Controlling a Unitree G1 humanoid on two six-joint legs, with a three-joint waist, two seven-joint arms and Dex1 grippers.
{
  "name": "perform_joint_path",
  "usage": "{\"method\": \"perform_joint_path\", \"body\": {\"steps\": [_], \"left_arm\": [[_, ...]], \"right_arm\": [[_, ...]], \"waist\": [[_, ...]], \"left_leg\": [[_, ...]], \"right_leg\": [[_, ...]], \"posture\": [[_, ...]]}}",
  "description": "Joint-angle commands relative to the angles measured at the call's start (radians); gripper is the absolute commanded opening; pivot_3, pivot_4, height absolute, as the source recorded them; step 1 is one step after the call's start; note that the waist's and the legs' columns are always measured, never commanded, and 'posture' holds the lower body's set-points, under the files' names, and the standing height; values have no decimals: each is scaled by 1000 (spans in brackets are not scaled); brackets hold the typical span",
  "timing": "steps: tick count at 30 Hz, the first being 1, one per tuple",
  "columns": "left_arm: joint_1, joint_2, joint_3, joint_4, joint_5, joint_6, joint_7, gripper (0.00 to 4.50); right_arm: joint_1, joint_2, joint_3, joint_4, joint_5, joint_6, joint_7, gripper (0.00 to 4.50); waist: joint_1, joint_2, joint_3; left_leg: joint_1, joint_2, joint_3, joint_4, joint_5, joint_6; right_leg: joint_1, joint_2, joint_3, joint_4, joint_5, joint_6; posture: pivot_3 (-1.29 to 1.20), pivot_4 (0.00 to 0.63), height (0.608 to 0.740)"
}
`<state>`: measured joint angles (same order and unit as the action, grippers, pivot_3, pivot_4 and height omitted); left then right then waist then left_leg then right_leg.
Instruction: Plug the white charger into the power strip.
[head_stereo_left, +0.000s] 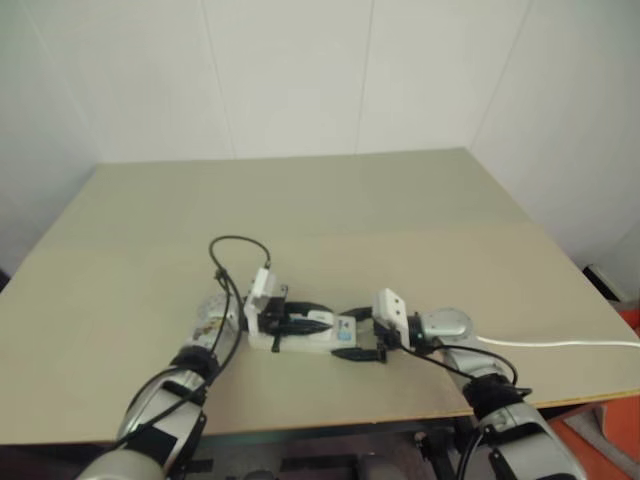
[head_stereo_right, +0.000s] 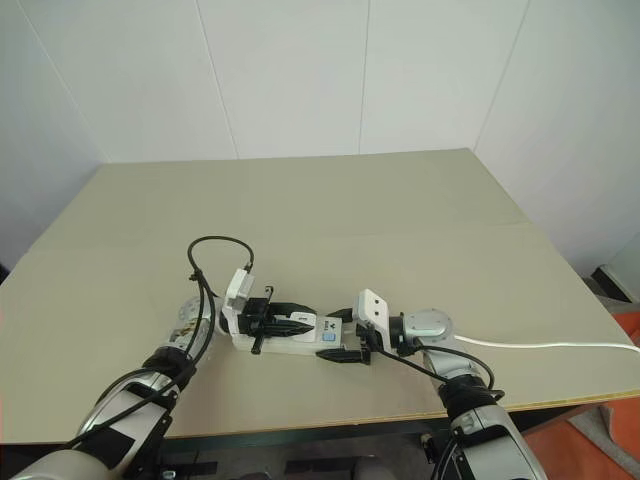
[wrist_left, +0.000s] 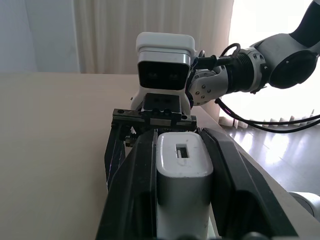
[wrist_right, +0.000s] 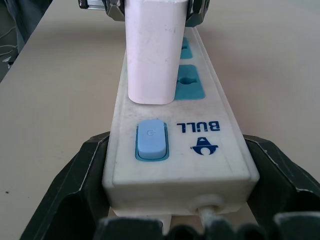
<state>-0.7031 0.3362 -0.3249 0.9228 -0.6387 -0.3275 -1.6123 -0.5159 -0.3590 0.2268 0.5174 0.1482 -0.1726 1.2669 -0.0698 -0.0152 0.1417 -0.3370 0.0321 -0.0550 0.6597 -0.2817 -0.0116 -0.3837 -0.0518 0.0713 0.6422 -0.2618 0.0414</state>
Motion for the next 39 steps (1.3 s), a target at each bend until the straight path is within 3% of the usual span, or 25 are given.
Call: {"method": "perform_joint_path", "body": {"steps": [1,6,17,24,30,32,34,39], "left_arm": [[66,11,-26,80,92,7,-2,1014],[67,12,-24,81,103,-1,-2,1014],[46,37,-38,22,64,3,-2,4446],[16,107,-45,-99,-36,65,-2,4479],[-131,159,193,-57,-90,282,-2,4479],[-187,198,249,-8,-89,372,-2,4500],[-218,220,296,49,-51,379,7,4500],[-225,237,377,106,31,353,9,4500]], "right_arm": [[28,12,53,11,-36,-2,19,3423],[29,13,51,15,-39,-7,21,3423],[27,16,51,20,-45,-10,18,3423],[28,13,50,18,-45,-9,19,3423],[41,-3,52,7,-54,-30,19,3423],[39,-11,51,5,-40,-27,48,4132],[33,-18,48,6,-29,-17,67,4467],[28,-35,24,-20,-17,-28,69,4467]], "waist": [[0,0,-1],[-1,0,-2],[-5,4,-5],[-7,0,-2],[-4,-11,10],[-3,-11,12],[-4,-10,13],[2,-11,18]], "left_leg": [[0,0,0,0,0,0],[0,0,0,-1,0,0],[0,0,1,-2,-1,1],[0,1,0,-1,-1,1],[-2,2,-1,-1,-1,1],[-4,4,-2,-1,-1,1],[-5,4,-3,-1,-1,2],[-7,4,-3,-1,-2,3]], "right_leg": [[1,0,0,0,0,0],[2,0,0,0,-1,0],[3,1,1,-1,-1,0],[-2,1,1,0,-1,-1],[-5,3,1,0,-1,-1],[-6,5,0,-1,0,-2],[-7,5,0,-2,0,-2],[-7,5,-1,-3,2,-9]], "posture": [[0,150,740],[0,150,740],[0,150,740],[0,150,740],[0,150,740],[0,150,740],[0,150,740],[0,150,740]]}}
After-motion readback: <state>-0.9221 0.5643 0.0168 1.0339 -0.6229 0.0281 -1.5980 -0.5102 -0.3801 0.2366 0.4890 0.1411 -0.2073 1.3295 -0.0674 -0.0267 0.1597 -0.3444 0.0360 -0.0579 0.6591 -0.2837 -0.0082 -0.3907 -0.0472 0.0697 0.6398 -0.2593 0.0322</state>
